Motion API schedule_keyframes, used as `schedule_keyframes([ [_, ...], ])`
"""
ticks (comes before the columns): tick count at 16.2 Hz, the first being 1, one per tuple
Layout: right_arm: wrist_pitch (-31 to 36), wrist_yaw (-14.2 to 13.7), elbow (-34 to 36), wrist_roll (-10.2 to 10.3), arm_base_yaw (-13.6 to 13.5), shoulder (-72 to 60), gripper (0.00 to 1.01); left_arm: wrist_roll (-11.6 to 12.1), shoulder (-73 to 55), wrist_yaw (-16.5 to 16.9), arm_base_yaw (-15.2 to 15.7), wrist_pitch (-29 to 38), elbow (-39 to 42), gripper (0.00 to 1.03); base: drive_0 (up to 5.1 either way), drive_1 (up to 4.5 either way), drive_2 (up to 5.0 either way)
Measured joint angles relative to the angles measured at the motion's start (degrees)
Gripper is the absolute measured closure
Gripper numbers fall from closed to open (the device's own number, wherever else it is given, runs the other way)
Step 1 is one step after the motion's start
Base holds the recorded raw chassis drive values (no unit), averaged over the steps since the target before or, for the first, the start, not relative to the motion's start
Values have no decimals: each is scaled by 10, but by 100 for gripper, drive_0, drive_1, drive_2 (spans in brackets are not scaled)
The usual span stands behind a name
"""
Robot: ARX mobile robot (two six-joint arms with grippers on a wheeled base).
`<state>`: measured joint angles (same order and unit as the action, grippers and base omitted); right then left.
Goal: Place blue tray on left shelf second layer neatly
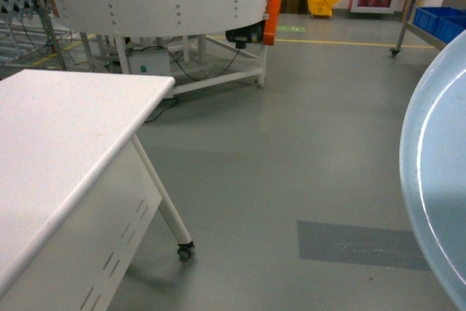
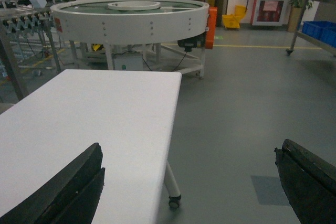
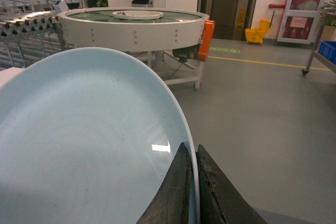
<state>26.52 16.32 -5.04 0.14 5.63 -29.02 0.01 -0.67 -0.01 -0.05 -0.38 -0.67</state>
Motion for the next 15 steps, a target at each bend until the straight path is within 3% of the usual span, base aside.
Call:
schedule_keyframes([
  [7, -2, 0, 0, 0, 0, -1, 99, 0, 0, 0, 0, 2, 0, 5, -7, 407, -422],
  [15, -2, 0, 0, -1, 0, -1, 99, 0, 0, 0, 0, 1, 0, 5, -170, 248, -587],
])
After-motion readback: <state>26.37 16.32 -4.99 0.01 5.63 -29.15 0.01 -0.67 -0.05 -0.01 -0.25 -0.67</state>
